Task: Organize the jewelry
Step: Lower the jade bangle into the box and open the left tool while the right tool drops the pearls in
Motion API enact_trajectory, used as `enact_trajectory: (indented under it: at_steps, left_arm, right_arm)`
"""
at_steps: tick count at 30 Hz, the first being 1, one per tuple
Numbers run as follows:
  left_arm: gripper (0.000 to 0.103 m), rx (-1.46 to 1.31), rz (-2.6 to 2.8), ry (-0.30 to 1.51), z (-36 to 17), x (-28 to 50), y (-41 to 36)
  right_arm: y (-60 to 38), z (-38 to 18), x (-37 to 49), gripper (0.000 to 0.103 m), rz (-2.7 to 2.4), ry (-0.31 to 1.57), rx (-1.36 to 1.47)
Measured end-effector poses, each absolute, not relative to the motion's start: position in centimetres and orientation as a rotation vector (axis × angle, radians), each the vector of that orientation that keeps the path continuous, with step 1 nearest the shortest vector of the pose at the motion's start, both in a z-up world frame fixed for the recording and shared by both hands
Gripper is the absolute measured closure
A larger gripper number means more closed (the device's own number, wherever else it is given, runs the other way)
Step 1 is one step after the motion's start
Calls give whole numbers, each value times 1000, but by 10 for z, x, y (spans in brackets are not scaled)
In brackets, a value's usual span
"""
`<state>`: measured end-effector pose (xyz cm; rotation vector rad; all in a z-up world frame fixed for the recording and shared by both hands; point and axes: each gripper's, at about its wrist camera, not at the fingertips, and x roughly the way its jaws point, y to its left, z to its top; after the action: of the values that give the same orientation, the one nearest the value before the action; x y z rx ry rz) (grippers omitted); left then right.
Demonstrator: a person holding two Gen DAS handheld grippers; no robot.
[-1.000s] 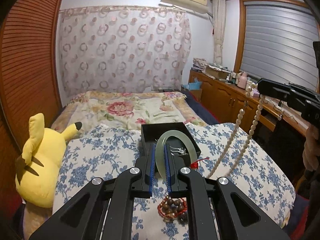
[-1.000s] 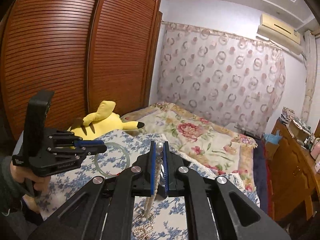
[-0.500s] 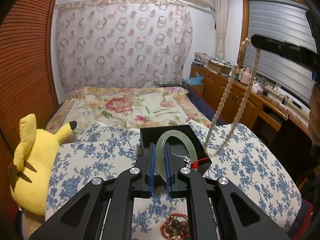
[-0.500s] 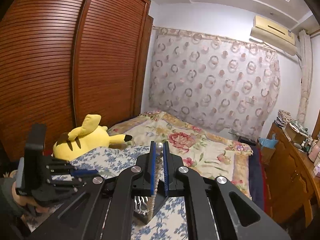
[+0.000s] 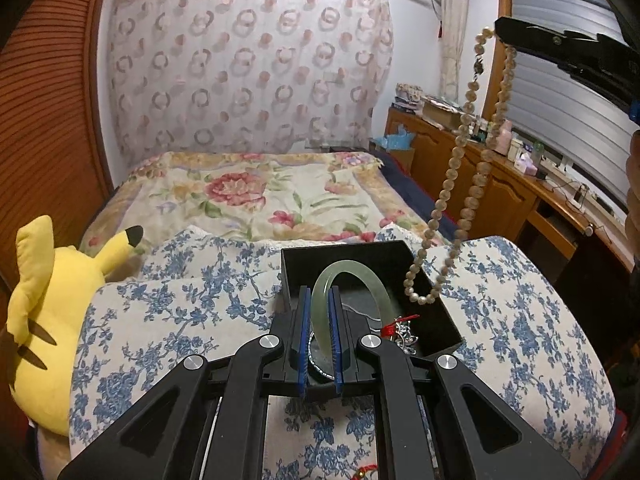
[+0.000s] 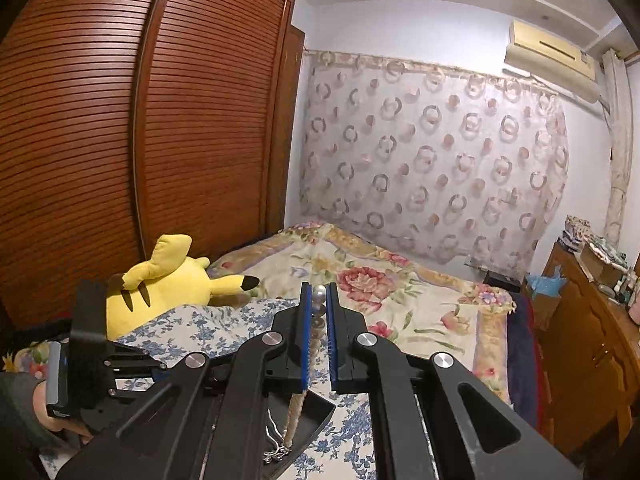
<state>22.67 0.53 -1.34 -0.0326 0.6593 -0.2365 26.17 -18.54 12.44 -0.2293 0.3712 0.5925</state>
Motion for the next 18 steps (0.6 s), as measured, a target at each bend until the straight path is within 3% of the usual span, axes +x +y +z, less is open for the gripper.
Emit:
enact_trajectory:
  at_steps: [18]
  left_arm:
    - [94,-12,-239,696,-24,239,-2]
  right_arm:
    - [-167,26,298,95,630,601,-236]
